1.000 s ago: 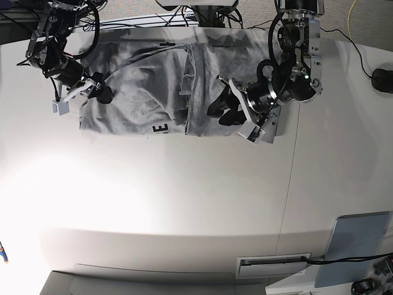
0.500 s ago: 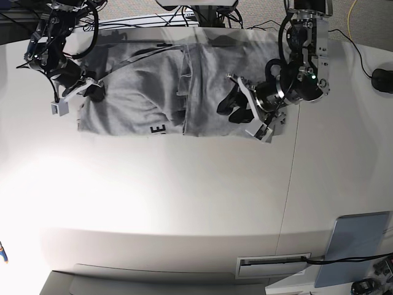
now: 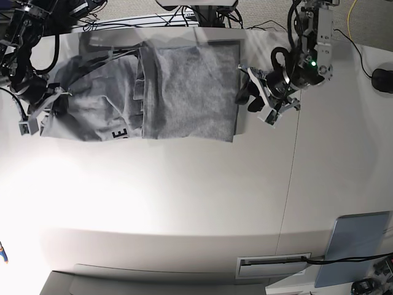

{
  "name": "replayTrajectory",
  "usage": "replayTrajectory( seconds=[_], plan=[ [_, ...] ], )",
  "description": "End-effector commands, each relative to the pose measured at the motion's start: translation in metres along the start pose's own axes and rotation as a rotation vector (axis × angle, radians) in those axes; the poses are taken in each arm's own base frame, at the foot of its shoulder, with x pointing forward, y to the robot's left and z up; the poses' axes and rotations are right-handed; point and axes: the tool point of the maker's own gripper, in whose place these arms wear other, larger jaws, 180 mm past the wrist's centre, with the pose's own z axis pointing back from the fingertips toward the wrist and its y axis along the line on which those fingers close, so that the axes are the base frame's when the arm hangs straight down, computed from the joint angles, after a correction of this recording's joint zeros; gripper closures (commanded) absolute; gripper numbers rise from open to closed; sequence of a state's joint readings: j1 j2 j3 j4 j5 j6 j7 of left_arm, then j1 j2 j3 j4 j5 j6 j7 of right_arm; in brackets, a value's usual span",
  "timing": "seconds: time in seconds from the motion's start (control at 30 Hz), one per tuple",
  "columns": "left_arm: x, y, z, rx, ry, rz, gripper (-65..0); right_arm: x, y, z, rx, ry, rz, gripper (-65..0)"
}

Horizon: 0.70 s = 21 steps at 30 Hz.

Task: Fold the T-shirt properly
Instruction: 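Lift the folded bundle with both grippers and flip it over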

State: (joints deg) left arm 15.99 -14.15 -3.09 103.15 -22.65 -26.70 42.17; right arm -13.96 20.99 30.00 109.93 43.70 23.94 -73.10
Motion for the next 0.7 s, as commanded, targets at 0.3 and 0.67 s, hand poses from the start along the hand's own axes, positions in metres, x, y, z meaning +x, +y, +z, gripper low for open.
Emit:
replayTrajectory(
  seconds=[0.3,0.67],
  plan=[
    [-0.032,0.004,-0.013,-0.033,0.045,0.059,-24.1,0.031,0.117,0.005,0.155,-0.186,0.081,0.0],
    [-0.036,0.003,-0.015,-0.042,0.056,0.064,-24.1,0.040,0.250,-0.011,0.366,-0.247,0.163,0.0]
  ],
)
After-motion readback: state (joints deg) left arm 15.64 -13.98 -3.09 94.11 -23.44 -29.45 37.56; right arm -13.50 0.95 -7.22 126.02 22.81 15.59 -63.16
